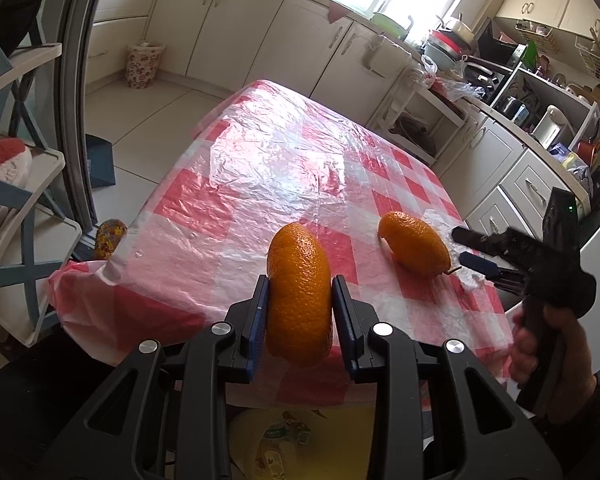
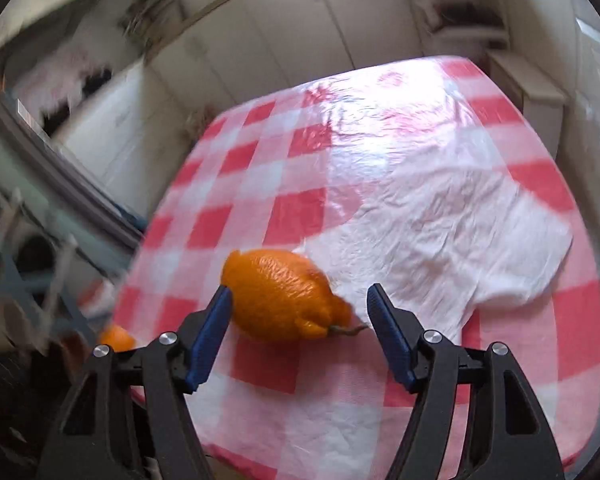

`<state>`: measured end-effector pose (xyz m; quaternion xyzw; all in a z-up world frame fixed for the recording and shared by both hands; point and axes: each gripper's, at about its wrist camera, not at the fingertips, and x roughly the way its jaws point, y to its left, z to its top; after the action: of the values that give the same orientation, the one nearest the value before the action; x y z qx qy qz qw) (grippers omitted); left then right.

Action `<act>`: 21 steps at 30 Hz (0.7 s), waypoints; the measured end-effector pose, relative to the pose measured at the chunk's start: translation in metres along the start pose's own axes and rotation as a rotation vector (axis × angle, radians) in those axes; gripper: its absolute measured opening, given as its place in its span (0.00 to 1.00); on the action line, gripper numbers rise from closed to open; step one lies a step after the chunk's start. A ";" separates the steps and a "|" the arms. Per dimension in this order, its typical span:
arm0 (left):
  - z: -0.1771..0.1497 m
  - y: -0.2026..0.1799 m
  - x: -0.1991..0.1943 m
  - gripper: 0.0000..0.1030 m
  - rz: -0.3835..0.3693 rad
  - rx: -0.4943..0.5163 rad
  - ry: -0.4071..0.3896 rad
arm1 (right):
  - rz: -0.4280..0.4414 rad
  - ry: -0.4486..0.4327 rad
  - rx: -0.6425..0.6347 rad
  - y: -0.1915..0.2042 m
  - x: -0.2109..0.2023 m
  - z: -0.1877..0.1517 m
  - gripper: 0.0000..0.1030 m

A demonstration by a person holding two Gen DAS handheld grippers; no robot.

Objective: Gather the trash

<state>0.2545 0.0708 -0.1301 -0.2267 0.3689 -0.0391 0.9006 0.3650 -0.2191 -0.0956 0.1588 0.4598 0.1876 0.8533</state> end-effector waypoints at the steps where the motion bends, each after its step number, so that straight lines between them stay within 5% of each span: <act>1: 0.000 0.001 0.000 0.29 0.000 -0.002 0.000 | 0.007 -0.010 -0.016 0.000 -0.004 0.002 0.65; 6: 0.000 0.004 0.001 0.29 -0.001 -0.009 -0.001 | 0.042 0.010 -0.344 0.051 -0.009 -0.015 0.61; 9: -0.001 0.004 0.001 0.29 -0.001 -0.005 0.003 | -0.039 0.053 -0.520 0.078 0.010 -0.035 0.61; 18: -0.002 0.004 0.000 0.29 0.000 -0.003 0.004 | -0.236 -0.015 -0.669 0.089 0.047 -0.037 0.61; 21: -0.002 0.005 0.000 0.29 0.003 -0.007 0.001 | -0.066 0.022 -0.551 0.086 0.041 -0.029 0.62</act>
<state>0.2526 0.0747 -0.1338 -0.2291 0.3697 -0.0365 0.8997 0.3463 -0.1213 -0.1021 -0.0964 0.4057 0.2795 0.8649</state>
